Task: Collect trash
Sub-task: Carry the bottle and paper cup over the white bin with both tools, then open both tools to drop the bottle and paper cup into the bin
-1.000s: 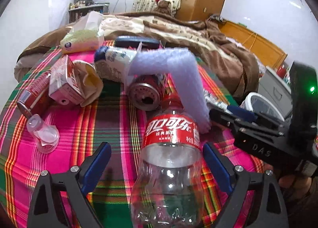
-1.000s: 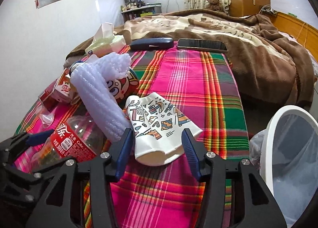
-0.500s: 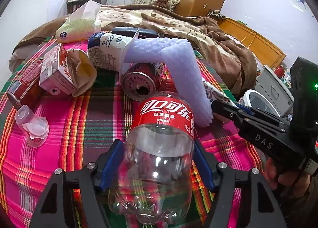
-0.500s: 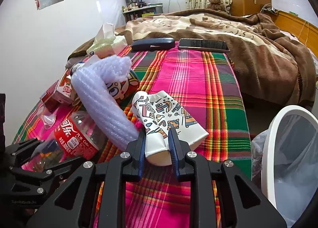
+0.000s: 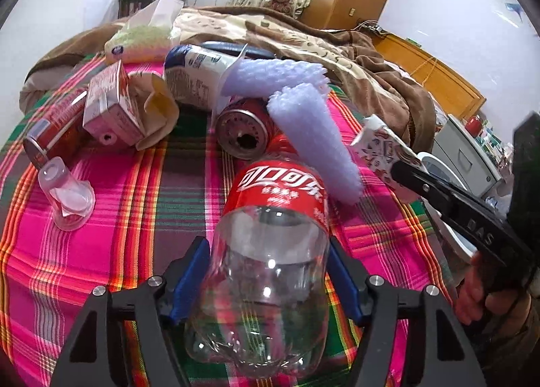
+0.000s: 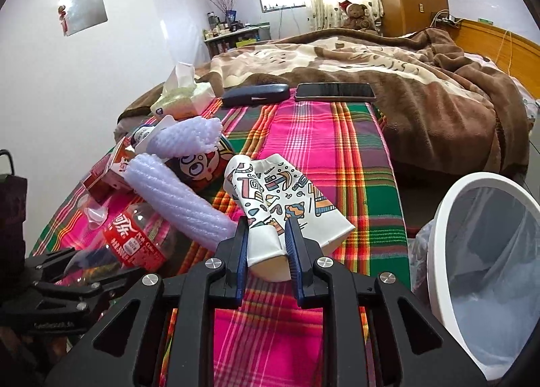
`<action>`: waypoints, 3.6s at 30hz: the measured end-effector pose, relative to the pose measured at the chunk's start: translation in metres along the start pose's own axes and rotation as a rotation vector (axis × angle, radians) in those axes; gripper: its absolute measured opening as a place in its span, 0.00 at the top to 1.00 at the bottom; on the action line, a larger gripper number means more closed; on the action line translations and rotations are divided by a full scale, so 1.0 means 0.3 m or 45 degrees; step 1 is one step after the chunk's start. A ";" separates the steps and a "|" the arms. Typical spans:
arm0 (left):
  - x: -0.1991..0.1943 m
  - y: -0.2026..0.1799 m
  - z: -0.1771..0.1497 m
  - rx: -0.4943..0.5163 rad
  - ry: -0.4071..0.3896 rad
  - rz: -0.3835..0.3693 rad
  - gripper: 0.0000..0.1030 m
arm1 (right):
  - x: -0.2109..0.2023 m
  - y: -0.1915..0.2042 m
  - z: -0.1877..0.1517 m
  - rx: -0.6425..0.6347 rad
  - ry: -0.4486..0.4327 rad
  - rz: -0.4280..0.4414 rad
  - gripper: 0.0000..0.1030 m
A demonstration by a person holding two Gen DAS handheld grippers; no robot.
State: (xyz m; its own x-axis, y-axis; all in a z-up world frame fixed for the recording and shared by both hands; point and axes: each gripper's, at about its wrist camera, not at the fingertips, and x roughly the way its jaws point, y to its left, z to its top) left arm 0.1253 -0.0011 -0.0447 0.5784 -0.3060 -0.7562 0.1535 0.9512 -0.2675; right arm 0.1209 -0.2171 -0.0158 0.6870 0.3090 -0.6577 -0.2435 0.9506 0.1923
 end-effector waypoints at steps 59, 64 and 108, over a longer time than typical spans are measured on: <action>-0.102 -0.517 0.109 0.269 -0.116 -0.247 0.38 | -0.324 -0.327 -0.040 0.263 -0.183 -0.297 0.79; -0.028 -0.649 0.120 0.324 -0.065 -0.306 0.38 | -0.333 -0.410 -0.066 0.323 -0.154 -0.352 0.79; 0.095 -0.756 0.121 0.340 -0.023 -0.288 0.23 | -0.333 -0.487 -0.105 0.406 -0.095 -0.418 0.51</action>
State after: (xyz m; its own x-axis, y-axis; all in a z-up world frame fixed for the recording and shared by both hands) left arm 0.1362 -0.2242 0.0161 0.5193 -0.5118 -0.6844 0.4823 0.8366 -0.2596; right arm 0.0662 -0.3876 -0.0013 0.7428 -0.0201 -0.6692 0.2103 0.9560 0.2046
